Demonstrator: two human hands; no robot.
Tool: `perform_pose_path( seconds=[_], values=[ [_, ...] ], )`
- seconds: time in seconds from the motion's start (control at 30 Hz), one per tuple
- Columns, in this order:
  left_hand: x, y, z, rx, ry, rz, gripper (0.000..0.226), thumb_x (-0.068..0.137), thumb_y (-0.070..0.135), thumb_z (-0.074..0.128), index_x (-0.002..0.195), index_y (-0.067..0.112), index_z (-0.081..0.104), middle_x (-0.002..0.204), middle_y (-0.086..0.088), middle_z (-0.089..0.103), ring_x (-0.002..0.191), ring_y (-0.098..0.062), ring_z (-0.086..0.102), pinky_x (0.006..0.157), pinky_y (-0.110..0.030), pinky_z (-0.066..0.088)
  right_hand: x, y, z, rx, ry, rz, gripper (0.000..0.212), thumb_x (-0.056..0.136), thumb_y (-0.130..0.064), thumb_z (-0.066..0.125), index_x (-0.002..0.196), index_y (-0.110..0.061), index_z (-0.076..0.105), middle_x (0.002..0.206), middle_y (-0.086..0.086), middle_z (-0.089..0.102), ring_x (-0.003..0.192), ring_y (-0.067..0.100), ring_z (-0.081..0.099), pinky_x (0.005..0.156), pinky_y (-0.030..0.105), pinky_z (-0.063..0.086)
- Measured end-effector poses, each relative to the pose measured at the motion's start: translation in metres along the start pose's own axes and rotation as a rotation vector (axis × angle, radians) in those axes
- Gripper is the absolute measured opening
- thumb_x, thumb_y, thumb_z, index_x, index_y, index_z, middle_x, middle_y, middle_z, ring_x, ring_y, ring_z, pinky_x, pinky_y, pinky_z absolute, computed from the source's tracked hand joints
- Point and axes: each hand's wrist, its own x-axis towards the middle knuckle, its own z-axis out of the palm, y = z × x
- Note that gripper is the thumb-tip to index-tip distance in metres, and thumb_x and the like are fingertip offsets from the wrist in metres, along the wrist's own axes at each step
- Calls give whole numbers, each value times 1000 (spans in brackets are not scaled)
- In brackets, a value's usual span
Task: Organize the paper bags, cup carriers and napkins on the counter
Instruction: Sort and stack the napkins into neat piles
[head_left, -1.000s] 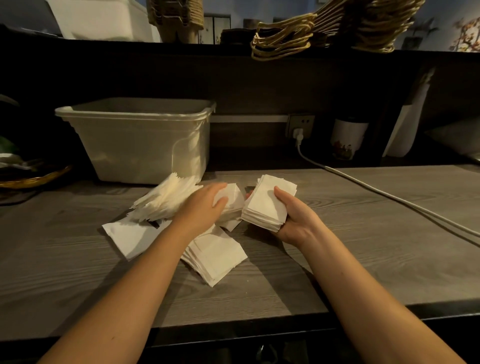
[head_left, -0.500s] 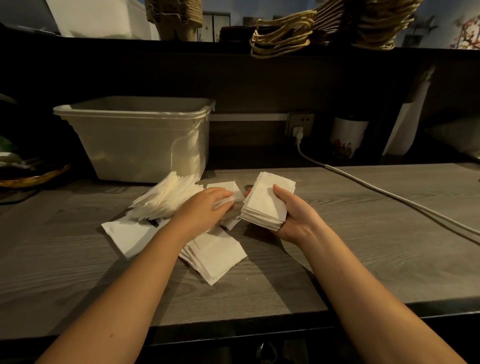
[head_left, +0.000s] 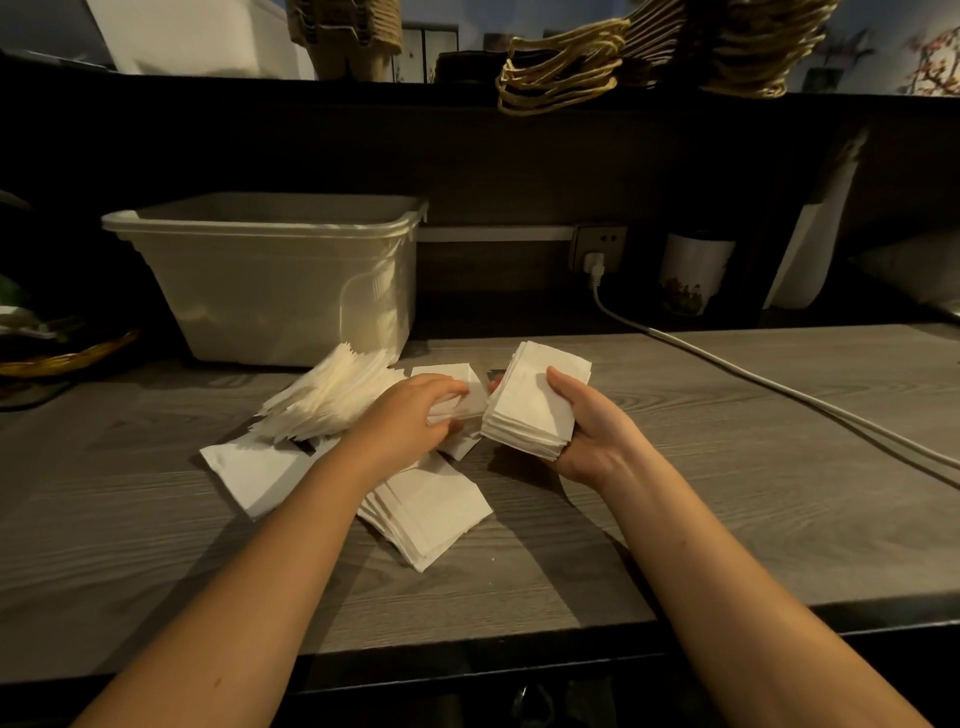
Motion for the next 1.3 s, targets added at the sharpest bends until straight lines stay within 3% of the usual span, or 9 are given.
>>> perform_pose_path(
  seconds=[0.1,0.2,0.47,0.7,0.9,1.07,1.3],
  values=[
    [1,0,0,23,41,21,46,90,8,55,133,25,50,140,7,43,125,-11,40,95,-16,27,-1,-1,0,-15,-3,-2,46,95,-22,50,138,-9,39,122,23,60,105,39,61,76,54,50],
    [1,0,0,63,85,10,47,89,13,59,132,28,49,141,8,41,125,-12,40,99,-23,32,-2,-1,0,-40,19,4,44,94,-21,52,136,-9,41,121,22,60,102,39,61,72,53,50],
    [1,1,-1,58,123,6,48,85,16,64,130,31,51,140,7,43,125,-13,42,98,-23,34,-1,1,-1,-81,30,15,47,94,-22,53,138,-11,40,122,21,60,106,38,61,77,54,50],
    [-1,5,2,-10,31,-134,57,91,34,57,142,33,33,157,0,11,142,-21,20,111,-36,24,-3,0,2,-103,48,-33,46,95,-22,53,137,-13,39,120,20,58,98,37,59,67,51,49],
    [-3,10,1,44,1,-62,45,95,23,50,140,24,41,146,1,35,131,-16,34,101,-26,30,-1,5,4,-137,22,-9,50,93,-26,55,139,-15,38,122,19,58,102,37,60,71,53,50],
    [-1,8,3,82,15,-39,43,93,18,52,136,26,46,146,4,38,131,-15,37,104,-30,33,-2,7,6,-153,3,1,50,93,-27,54,139,-16,37,120,19,58,100,37,60,69,52,50],
    [0,5,5,134,64,-18,45,93,32,53,137,32,43,150,9,31,136,-14,27,107,-33,28,-5,-1,2,-88,57,-28,36,96,-24,50,128,-8,46,105,20,61,89,35,59,66,51,46]
  ],
)
